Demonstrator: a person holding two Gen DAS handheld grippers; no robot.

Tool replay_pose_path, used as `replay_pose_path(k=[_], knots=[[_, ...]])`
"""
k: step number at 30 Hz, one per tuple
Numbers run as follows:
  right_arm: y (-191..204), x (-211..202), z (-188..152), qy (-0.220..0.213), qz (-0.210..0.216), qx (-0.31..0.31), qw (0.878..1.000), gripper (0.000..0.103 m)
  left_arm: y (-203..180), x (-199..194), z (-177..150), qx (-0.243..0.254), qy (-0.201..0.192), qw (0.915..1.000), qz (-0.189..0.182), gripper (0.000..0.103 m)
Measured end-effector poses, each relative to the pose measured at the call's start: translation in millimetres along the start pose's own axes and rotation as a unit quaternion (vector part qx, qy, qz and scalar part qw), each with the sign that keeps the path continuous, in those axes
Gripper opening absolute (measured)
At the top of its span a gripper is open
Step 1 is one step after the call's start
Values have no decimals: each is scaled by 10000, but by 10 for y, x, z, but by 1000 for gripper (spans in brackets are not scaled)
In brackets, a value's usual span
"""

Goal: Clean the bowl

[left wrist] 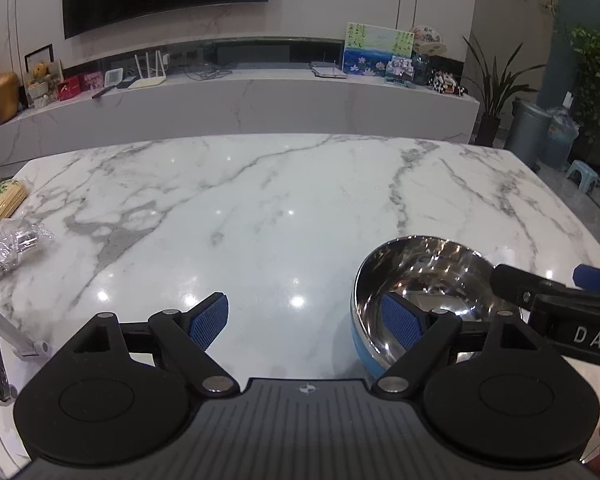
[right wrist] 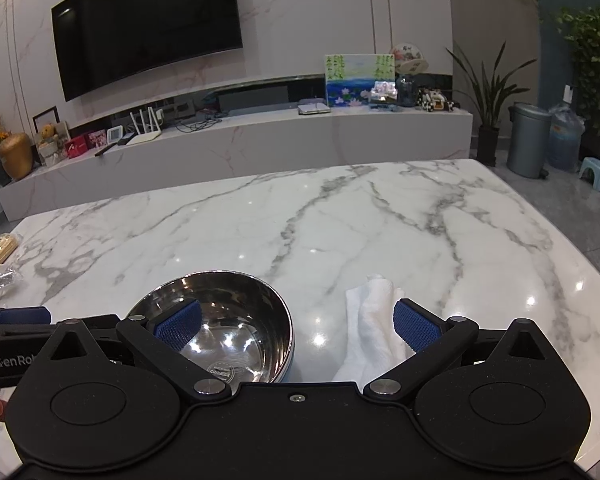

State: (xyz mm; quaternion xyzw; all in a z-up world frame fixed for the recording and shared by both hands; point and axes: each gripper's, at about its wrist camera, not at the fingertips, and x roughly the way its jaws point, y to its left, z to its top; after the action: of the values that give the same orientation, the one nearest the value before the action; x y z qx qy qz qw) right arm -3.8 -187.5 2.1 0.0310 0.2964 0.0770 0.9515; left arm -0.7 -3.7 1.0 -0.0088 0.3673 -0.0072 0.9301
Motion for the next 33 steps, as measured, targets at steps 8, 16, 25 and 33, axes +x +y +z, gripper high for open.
replay_pose_path(k=[8, 16, 25, 33], knots=[[-7, -12, 16, 22, 31, 23, 10000, 102, -35, 12, -18, 172, -26, 9998, -16, 84], [-23, -7, 11, 88, -11, 82, 9999, 102, -26, 21, -12, 131, -2, 9999, -52, 84], [-34, -5, 4, 115, -64, 63, 9999, 102, -6, 58, -4, -15, 157, 9998, -101, 84], [-39, -1, 6, 147, -56, 72, 9999, 102, -17, 75, -10, 8, 192, 9998, -90, 84]])
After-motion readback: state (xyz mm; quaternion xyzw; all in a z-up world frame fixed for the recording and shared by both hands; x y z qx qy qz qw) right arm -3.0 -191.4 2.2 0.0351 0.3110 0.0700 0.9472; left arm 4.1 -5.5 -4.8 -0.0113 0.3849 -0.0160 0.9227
